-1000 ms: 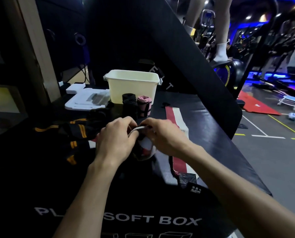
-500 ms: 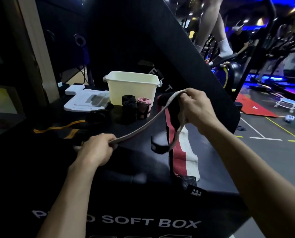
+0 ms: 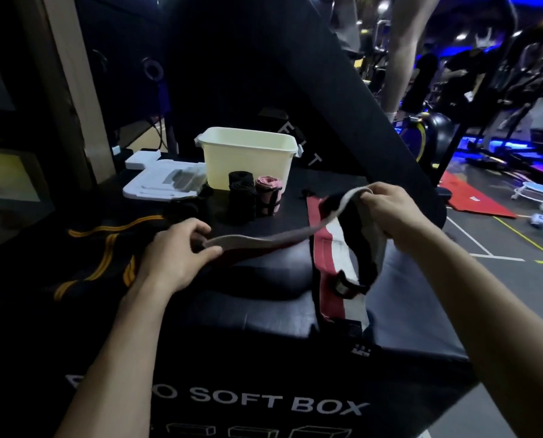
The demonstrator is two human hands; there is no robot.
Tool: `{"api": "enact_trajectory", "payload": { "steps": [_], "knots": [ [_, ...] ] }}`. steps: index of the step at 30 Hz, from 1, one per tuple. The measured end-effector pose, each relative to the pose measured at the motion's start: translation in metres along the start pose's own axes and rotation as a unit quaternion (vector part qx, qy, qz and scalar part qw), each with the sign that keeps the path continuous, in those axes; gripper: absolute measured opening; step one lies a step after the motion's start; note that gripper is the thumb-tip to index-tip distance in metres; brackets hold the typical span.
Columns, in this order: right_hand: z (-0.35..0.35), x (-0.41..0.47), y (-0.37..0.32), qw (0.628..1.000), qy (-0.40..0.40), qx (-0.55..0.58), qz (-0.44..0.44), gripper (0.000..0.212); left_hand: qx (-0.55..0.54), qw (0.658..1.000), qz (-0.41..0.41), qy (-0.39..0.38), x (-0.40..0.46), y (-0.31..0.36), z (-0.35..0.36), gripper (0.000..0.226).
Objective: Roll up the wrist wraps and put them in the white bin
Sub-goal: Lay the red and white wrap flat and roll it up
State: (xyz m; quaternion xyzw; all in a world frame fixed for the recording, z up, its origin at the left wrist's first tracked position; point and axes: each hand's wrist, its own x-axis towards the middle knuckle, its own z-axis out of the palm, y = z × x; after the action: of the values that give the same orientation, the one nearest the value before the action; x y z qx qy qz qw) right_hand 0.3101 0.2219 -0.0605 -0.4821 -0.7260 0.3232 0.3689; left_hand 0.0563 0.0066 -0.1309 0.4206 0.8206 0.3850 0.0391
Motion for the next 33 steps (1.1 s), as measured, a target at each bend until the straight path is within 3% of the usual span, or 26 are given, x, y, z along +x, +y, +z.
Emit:
{"api": "enact_trajectory", "payload": {
  "steps": [5, 8, 12, 16, 24, 26, 28, 29, 31, 33],
  "knots": [
    [0.015, -0.007, -0.001, 0.999, -0.018, 0.033, 0.004, 0.020, 0.009, 0.999, 0.039, -0.017, -0.013, -0.011, -0.004, 0.011],
    [0.022, -0.004, -0.009, 0.999, -0.006, 0.029, -0.017, 0.019, 0.011, 0.992, 0.042, -0.118, -0.024, -0.017, 0.001, 0.039],
    [0.022, -0.002, -0.013, 0.999, 0.001, -0.004, -0.043, 0.021, 0.065, 0.976, 0.123, -0.170, -0.036, -0.006, 0.011, 0.070],
    [0.009, 0.001, -0.013, 0.999, 0.013, -0.013, -0.044, 0.024, 0.151, 0.961, 0.161, -0.168, -0.039, 0.002, 0.026, 0.045],
    [-0.016, 0.023, 0.014, 1.000, 0.027, -0.003, -0.006, 0.020, 0.167, 0.968, 0.160, -0.096, -0.022, 0.009, 0.046, 0.016],
    [-0.017, 0.026, 0.023, 1.000, 0.012, 0.009, -0.001, 0.024, 0.114, 0.983, 0.131, -0.055, -0.013, 0.012, 0.052, 0.017],
    [-0.017, 0.026, 0.032, 0.999, -0.028, 0.012, 0.016, 0.023, -0.051, 0.994, 0.095, 0.006, -0.001, 0.019, 0.057, 0.018],
    [-0.018, 0.025, 0.037, 0.998, -0.056, 0.004, 0.028, 0.020, -0.157, 0.984, 0.074, 0.030, 0.004, 0.026, 0.058, 0.022],
    [-0.019, 0.026, 0.051, 0.990, -0.122, -0.045, 0.059, 0.016, -0.350, 0.933, 0.051, 0.064, 0.014, 0.041, 0.059, 0.024],
    [-0.022, 0.026, 0.056, 0.956, -0.211, -0.189, 0.079, 0.017, -0.436, 0.896, 0.046, 0.073, 0.022, 0.052, 0.063, 0.018]
  ]
}}
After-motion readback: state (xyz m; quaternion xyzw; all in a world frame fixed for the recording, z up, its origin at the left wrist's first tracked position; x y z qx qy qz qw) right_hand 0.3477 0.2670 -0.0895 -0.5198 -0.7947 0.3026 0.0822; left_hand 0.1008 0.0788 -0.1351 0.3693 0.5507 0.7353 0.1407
